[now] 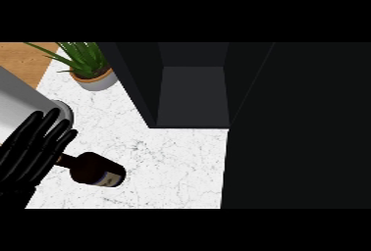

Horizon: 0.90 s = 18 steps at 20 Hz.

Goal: Pick up the wine, place it into the cabinet and close the cabinet

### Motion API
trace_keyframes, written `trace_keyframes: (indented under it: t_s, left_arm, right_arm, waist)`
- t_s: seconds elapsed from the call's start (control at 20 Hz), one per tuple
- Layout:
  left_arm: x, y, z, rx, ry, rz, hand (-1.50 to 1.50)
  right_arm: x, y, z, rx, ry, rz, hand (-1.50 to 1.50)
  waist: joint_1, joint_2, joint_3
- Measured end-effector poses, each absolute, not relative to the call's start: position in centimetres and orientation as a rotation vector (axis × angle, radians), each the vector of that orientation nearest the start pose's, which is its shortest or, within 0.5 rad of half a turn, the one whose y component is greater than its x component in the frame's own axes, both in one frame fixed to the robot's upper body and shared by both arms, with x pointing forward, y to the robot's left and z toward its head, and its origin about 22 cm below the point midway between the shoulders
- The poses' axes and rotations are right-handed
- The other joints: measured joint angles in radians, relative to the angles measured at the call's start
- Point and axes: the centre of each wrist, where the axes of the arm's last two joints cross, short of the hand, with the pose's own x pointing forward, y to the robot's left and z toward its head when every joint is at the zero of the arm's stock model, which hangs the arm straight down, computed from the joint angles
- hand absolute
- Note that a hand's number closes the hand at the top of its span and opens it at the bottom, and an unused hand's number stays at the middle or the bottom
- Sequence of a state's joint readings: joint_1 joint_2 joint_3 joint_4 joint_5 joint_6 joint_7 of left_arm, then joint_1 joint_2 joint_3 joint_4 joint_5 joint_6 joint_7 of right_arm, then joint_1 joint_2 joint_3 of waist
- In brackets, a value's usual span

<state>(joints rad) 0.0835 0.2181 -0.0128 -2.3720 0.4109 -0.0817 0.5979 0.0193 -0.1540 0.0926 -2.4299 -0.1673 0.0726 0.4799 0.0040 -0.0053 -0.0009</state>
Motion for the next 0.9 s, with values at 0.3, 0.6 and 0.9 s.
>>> trace_keyframes:
  t_s: [0.3, 0.6, 0.9]
  left_arm:
    - [16.8, 26.9, 17.0, -0.304, -1.650, -0.185, -1.50]
    - [17.3, 29.4, 16.3, -0.403, -1.620, -0.172, -1.50]
    - [18.4, 30.3, 14.5, -0.428, -1.573, -0.188, -1.50]
  right_arm:
    - [15.6, -22.3, 18.9, 0.176, -1.901, 0.265, -1.50]
    - [15.7, -22.5, 19.3, 0.157, -1.904, 0.271, -1.50]
    - [15.2, -22.2, 19.6, 0.179, -1.892, 0.271, -1.50]
  waist:
    - [-0.002, 0.001, 0.000]
    - [-0.005, 0.002, 0.000]
    - [-0.010, 0.003, 0.000]
